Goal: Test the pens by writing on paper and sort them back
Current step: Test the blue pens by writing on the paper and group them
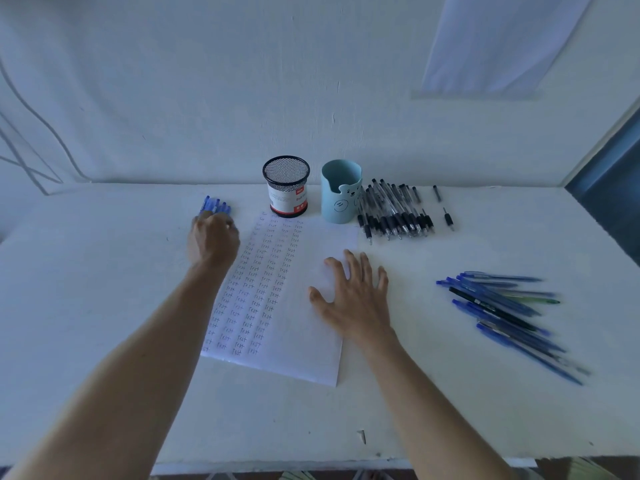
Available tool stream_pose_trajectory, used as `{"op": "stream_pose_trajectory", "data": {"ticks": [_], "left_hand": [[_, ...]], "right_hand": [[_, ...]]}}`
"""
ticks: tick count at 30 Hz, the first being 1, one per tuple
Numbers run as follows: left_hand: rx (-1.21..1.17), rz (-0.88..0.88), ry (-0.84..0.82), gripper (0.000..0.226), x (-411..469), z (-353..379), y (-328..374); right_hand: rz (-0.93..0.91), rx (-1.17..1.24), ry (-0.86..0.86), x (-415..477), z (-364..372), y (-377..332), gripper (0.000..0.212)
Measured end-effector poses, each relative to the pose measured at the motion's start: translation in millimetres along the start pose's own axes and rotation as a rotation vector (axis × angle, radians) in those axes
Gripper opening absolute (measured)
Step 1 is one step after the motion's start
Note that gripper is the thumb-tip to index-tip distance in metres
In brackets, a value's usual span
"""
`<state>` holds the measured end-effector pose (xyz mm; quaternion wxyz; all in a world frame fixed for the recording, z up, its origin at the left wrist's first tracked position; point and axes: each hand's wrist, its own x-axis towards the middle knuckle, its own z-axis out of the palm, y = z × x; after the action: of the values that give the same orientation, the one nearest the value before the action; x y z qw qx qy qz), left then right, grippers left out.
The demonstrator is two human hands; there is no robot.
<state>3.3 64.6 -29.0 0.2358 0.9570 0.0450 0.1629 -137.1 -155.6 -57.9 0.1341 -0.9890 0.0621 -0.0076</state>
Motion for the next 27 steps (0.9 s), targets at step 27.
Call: {"op": "stream_pose_trajectory", "data": {"ticks": [27], "left_hand": [[0.033, 0.406, -0.368, 0.059, -114.4, 20.8, 50.9]], "right_hand": [[0.613, 0.004, 0.144, -9.3, -92.1, 166.8, 0.044]]}}
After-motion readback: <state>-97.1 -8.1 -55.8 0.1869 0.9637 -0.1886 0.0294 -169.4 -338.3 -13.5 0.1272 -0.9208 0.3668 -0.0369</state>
